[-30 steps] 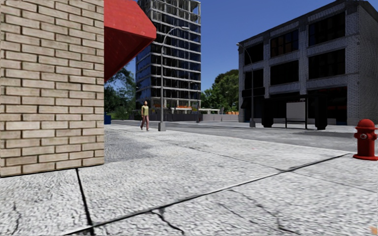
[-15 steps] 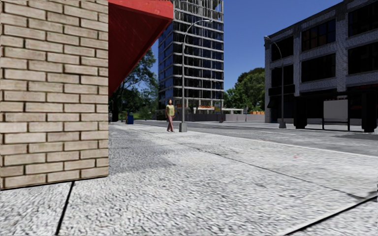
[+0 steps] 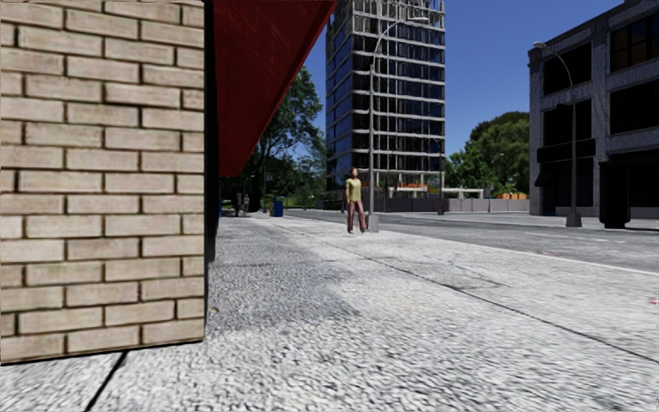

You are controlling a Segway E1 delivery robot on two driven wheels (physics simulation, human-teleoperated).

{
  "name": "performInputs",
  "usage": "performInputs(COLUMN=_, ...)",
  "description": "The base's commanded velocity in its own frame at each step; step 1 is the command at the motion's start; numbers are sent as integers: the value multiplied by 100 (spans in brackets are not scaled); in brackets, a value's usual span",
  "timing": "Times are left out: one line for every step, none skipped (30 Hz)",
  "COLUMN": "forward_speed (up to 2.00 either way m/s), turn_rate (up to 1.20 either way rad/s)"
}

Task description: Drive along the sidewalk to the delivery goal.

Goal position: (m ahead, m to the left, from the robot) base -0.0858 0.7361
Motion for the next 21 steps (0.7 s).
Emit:
performInputs(forward_speed=147, turn_rate=47)
performInputs(forward_speed=141, turn_rate=47)
performInputs(forward_speed=122, turn_rate=47)
performInputs(forward_speed=122, turn_rate=47)
performInputs(forward_speed=0, turn_rate=0)
performInputs(forward_speed=0, turn_rate=0)
performInputs(forward_speed=0, turn_rate=0)
performInputs(forward_speed=0, turn_rate=0)
performInputs(forward_speed=0, turn_rate=0)
performInputs(forward_speed=0, turn_rate=0)
performInputs(forward_speed=0, turn_rate=0)
performInputs(forward_speed=0, turn_rate=0)
performInputs(forward_speed=0, turn_rate=0)
performInputs(forward_speed=0, turn_rate=0)
performInputs(forward_speed=0, turn_rate=0)
performInputs(forward_speed=0, turn_rate=0)
performInputs(forward_speed=0, turn_rate=0)
performInputs(forward_speed=0, turn_rate=0)
performInputs(forward_speed=0, turn_rate=0)
performInputs(forward_speed=0, turn_rate=0)
performInputs(forward_speed=0, turn_rate=0)
